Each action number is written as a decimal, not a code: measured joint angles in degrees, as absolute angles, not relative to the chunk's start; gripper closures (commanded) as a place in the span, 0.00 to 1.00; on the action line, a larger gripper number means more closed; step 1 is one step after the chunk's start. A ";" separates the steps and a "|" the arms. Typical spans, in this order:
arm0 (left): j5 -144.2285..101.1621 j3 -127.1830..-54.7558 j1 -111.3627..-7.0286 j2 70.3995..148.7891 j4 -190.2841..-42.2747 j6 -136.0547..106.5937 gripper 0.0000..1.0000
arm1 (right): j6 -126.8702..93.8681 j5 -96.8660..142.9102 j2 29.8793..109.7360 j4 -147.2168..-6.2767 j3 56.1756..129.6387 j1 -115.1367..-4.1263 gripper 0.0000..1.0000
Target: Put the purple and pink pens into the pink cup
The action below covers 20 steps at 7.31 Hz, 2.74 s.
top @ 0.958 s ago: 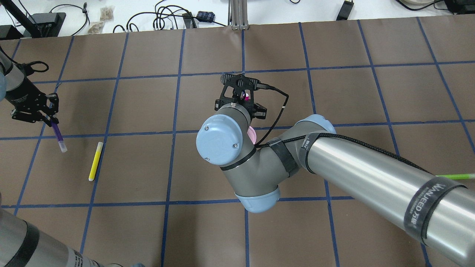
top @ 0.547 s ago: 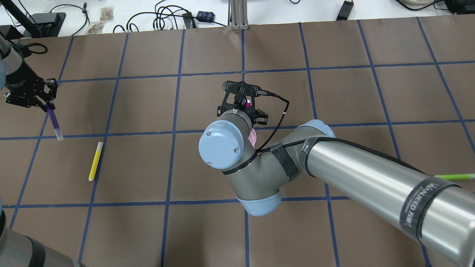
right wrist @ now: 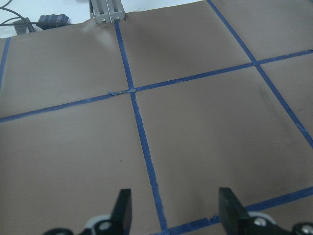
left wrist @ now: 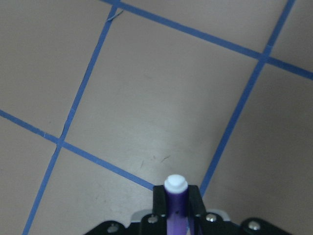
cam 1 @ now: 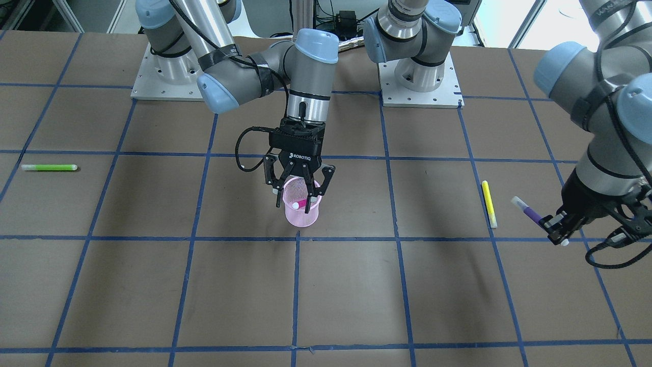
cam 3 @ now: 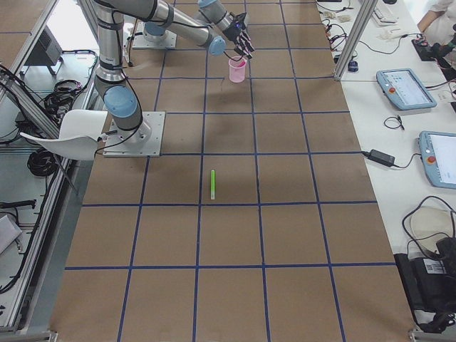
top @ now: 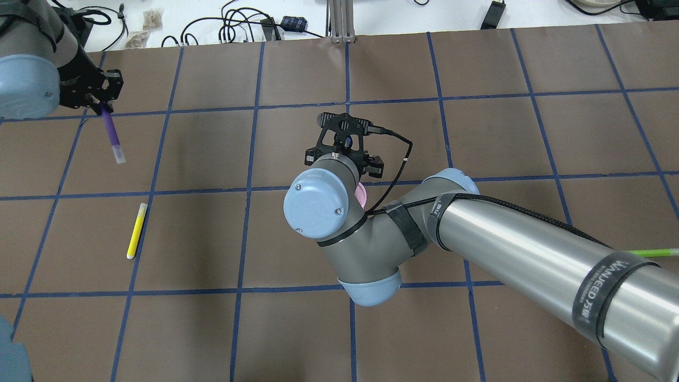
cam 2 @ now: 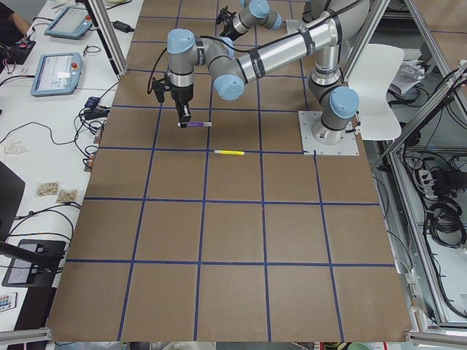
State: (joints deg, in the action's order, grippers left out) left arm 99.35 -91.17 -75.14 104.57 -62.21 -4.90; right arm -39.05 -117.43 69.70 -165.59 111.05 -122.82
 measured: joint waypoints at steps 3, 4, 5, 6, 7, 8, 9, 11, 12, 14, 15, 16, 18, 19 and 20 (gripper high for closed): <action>99.37 -91.75 -84.21 101.33 -60.84 -15.54 1.00 | -34.92 -109.52 72.89 -157.24 107.43 -117.17 0.00; 99.44 -92.01 -87.23 100.69 -60.36 -19.74 1.00 | -31.22 -104.97 75.72 -151.86 106.76 -113.56 0.00; 99.52 -92.15 -90.20 100.33 -59.65 -23.64 1.00 | -26.54 -100.43 78.86 -146.72 106.47 -109.25 0.00; 100.12 -92.26 -93.52 100.45 -59.02 -27.82 1.00 | -20.52 -96.73 81.90 -141.57 106.29 -104.45 0.00; 101.80 -92.54 -97.15 101.03 -58.19 -32.67 1.00 | -14.22 -94.16 84.50 -136.47 106.07 -100.01 0.00; 104.20 -93.51 -101.35 101.68 -56.82 -38.03 1.00 | -8.38 -92.80 86.72 -129.98 105.37 -96.17 0.00; 106.41 -95.15 -105.29 102.10 -54.50 -43.22 1.00 | -4.59 -92.21 88.03 -122.57 103.41 -93.44 0.00; 110.31 -98.30 -111.12 103.31 -48.72 -50.65 1.00 | -0.22 -90.72 88.59 -105.39 95.21 -90.67 0.00; 112.38 -98.91 -112.96 104.21 -47.22 -52.83 1.00 | 1.74 -90.34 88.75 -98.25 91.94 -90.26 0.00; 117.54 -99.29 -116.35 106.03 -45.73 -55.76 1.00 | 5.95 -90.15 89.51 -88.23 89.59 -90.55 0.00; 119.41 -99.35 -117.79 106.93 -45.53 -57.61 1.00 | 6.77 -90.11 90.35 -85.65 89.73 -90.61 0.00; 120.36 -99.38 -118.87 107.70 -45.47 -59.09 1.00 | 6.32 -90.18 90.90 -85.42 89.95 -90.51 0.00; 121.14 -99.49 -120.10 109.37 -45.44 -61.38 1.00 | 5.37 -90.17 91.03 -86.97 90.05 -90.31 0.00; 121.18 -99.68 -120.59 110.16 -45.44 -62.11 1.00 | 5.25 -90.10 91.05 -87.28 90.12 -90.28 0.00; 121.11 -99.95 -121.09 110.74 -45.44 -62.37 1.00 | 5.21 -90.10 91.05 -87.37 90.15 -90.27 0.00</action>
